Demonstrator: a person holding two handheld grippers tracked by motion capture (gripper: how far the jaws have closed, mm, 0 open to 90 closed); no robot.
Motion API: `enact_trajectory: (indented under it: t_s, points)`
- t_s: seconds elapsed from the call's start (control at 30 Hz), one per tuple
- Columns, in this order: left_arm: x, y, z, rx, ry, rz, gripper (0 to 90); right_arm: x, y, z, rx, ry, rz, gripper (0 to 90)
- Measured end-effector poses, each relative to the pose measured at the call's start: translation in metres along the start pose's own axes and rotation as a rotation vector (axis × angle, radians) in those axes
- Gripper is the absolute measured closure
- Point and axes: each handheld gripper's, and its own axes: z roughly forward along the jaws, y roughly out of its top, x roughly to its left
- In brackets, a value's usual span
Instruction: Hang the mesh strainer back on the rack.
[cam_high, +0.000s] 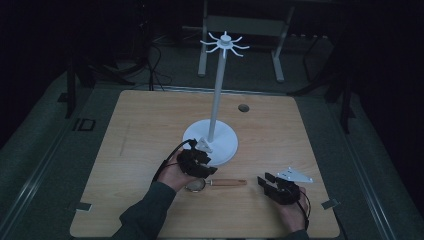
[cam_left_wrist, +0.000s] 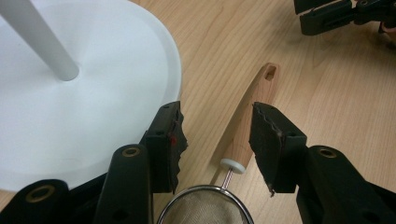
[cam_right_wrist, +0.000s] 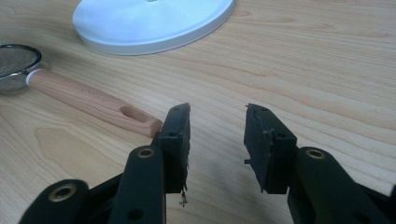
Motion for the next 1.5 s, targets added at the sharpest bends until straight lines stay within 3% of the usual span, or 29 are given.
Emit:
enact_trajectory:
  t_s: [0.2,0.4,0.6,0.9,1.33,1.5]
  points:
    - [-0.003,0.005,0.009,0.038,-0.004,0.027,54.3,-0.001,0.000,-0.001,0.003,-0.002,0.000,59.3]
    - [-0.007,0.009,0.019,0.099,-0.021,0.081,54.9,-0.002,0.000,-0.001,0.005,-0.005,-0.004,58.9]
    - [-0.009,0.009,0.029,0.161,-0.031,0.100,56.0,-0.002,0.000,-0.001,0.006,-0.004,-0.002,58.5]
    - [-0.010,0.007,0.043,0.259,-0.058,0.105,57.0,-0.001,0.000,0.000,0.011,-0.005,-0.005,57.9]
    - [-0.015,0.010,0.059,0.318,-0.077,0.123,63.3,-0.001,-0.001,0.001,0.017,-0.005,-0.006,57.3]
    - [-0.013,0.010,0.057,0.336,-0.065,0.103,67.2,-0.001,-0.001,0.001,0.018,-0.005,-0.006,56.9]
